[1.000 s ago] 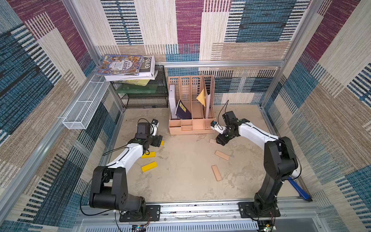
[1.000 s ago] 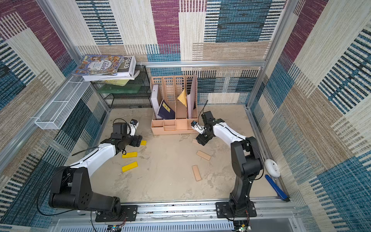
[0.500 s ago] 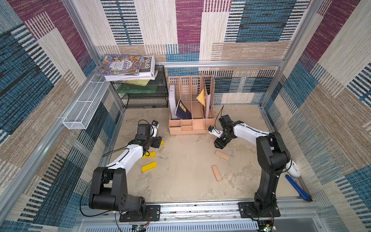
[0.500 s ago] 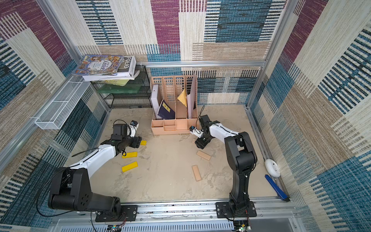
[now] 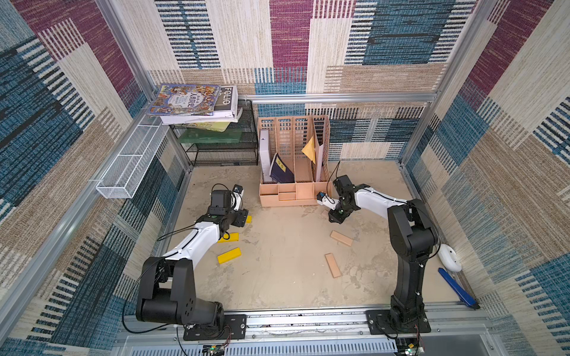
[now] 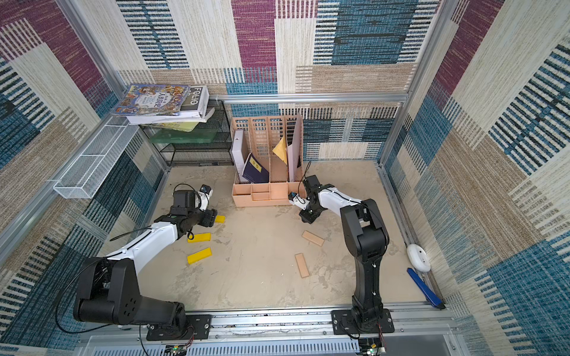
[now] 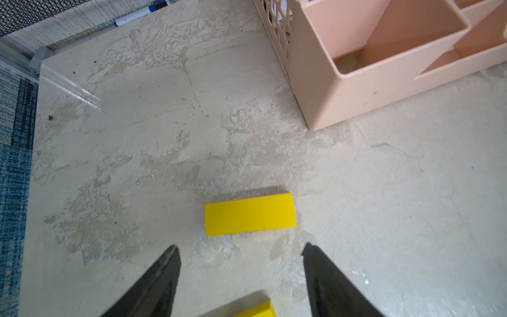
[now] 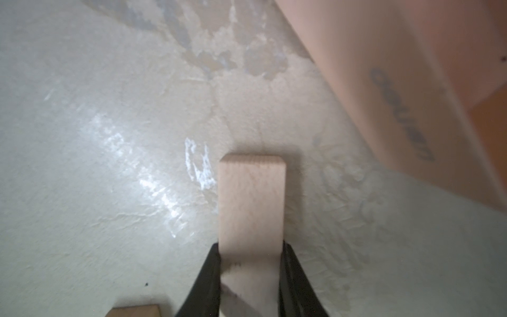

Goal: Assemble the number 6 with building blocks
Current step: Pick up the building block from the center of the board, then place the building block at the center of the board.

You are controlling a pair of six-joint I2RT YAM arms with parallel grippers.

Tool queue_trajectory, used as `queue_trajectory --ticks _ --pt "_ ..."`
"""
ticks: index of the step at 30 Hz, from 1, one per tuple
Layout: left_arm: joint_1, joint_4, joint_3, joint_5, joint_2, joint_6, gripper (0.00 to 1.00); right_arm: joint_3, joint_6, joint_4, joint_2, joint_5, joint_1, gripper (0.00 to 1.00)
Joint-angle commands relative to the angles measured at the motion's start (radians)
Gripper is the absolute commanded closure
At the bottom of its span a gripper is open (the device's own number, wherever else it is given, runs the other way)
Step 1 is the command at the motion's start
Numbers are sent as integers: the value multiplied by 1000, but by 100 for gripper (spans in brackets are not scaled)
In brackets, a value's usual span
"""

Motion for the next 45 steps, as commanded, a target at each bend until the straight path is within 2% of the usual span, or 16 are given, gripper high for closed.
queue_trajectory --ticks 1,8,13,17,21,33,37,45 --pt "0 19 -5 -7 -3 3 27 -9 -18 -40 7 -36 10 85" --pt "1 35 -13 0 0 -2 28 113 -110 -102 26 -27 150 100" --pt "1 44 -32 3 -9 -32 27 219 -135 -68 73 39 238 100" --pt "-1 45 -52 2 -19 -48 28 311 -211 -79 136 62 288 100" --pt "-1 28 -64 0 -42 -46 28 391 -269 -126 199 51 301 100" --pt "-22 5 -76 3 -66 -59 29 404 -317 -109 242 15 338 100" --pt "-25 6 -74 3 -65 -58 29 409 -320 -106 250 18 337 97" --pt "-30 8 -73 6 -59 -60 29 416 -329 -98 261 10 332 85"
